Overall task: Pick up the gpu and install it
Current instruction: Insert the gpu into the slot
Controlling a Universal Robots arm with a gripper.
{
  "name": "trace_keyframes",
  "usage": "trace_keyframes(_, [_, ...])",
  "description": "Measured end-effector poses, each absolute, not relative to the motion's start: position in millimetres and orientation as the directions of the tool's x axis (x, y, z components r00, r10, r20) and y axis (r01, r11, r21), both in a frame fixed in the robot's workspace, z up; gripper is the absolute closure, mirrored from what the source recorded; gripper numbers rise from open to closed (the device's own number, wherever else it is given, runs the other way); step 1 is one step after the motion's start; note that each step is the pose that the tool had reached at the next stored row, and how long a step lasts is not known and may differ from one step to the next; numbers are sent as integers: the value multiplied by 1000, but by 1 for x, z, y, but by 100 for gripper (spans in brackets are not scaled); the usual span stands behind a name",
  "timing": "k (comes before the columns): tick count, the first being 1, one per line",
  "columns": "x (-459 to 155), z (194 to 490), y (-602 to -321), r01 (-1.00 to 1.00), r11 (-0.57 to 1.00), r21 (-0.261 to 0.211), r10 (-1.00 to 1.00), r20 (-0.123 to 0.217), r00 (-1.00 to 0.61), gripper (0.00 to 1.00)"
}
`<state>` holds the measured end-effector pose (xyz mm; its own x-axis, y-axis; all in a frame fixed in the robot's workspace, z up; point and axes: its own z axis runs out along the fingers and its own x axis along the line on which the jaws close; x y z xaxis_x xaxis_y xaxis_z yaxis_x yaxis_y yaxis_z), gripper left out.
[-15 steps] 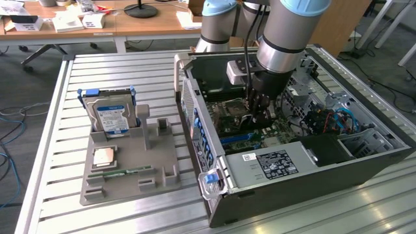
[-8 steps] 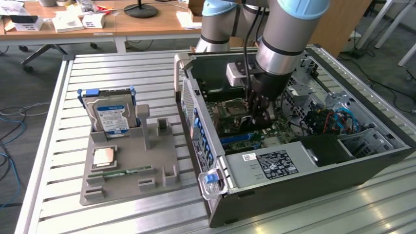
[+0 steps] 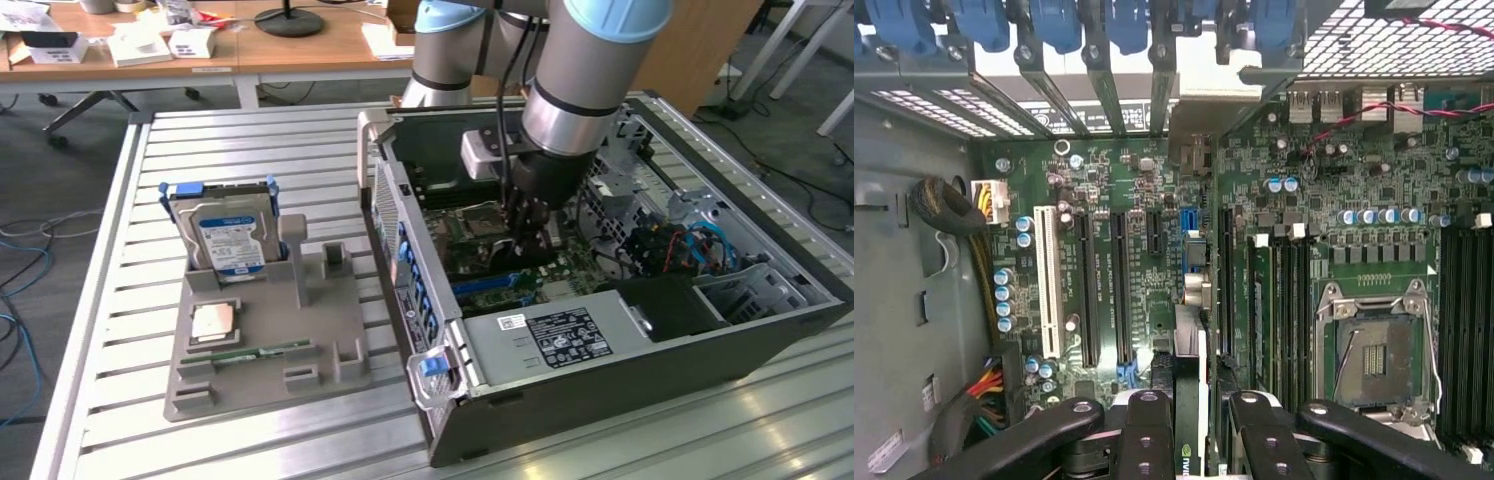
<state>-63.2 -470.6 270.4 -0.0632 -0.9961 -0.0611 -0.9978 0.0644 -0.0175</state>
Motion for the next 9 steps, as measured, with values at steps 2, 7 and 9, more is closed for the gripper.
trace_keyframes(2, [-64,270,-471,-998,64,-18,-996,-61,-63,74])
trace_keyframes(7, [-65,270,-471,-998,64,-18,-996,-61,-63,74])
trace_keyframes(9, [-66,270,-471,-998,65,-18,-996,-61,-63,74])
